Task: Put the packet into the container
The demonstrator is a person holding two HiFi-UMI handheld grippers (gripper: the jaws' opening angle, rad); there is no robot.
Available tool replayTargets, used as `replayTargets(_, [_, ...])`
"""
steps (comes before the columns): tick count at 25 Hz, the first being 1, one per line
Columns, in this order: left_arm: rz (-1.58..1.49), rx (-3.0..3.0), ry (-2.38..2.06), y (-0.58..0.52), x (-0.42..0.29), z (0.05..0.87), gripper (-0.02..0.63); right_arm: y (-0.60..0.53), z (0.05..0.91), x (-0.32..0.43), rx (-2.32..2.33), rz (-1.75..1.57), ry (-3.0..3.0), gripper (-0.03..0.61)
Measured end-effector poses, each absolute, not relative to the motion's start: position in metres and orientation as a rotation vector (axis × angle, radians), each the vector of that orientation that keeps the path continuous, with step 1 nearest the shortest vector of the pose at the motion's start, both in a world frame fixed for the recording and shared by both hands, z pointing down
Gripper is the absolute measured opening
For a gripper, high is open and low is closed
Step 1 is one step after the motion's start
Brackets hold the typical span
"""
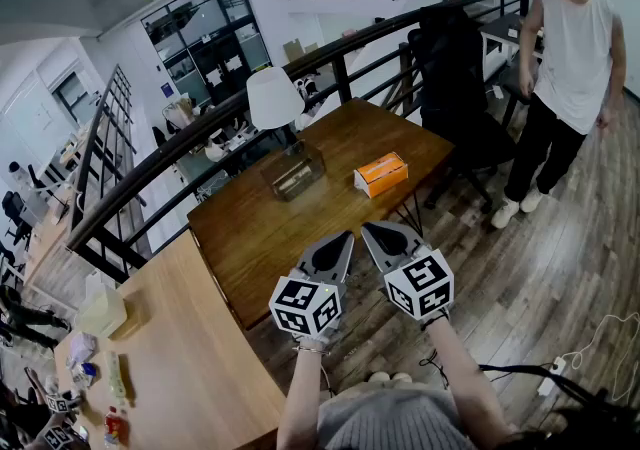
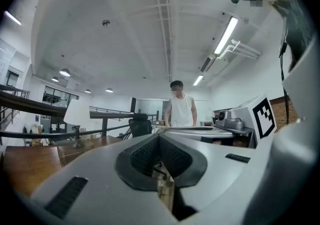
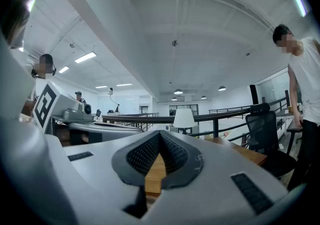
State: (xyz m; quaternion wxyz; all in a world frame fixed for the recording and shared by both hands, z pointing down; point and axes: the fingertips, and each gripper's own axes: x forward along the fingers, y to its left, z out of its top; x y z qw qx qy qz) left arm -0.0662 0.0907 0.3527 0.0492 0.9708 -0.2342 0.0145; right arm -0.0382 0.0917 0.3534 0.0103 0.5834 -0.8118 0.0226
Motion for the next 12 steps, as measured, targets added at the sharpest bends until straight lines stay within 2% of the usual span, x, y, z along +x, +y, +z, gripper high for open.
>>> replayTargets(12, [0.039, 2.956, -0.724, 0.0873, -0.0638, 0.3522, 0.005, 0.0883, 0.3536, -0.0347, 1.812, 0.057, -2.531, 0.011])
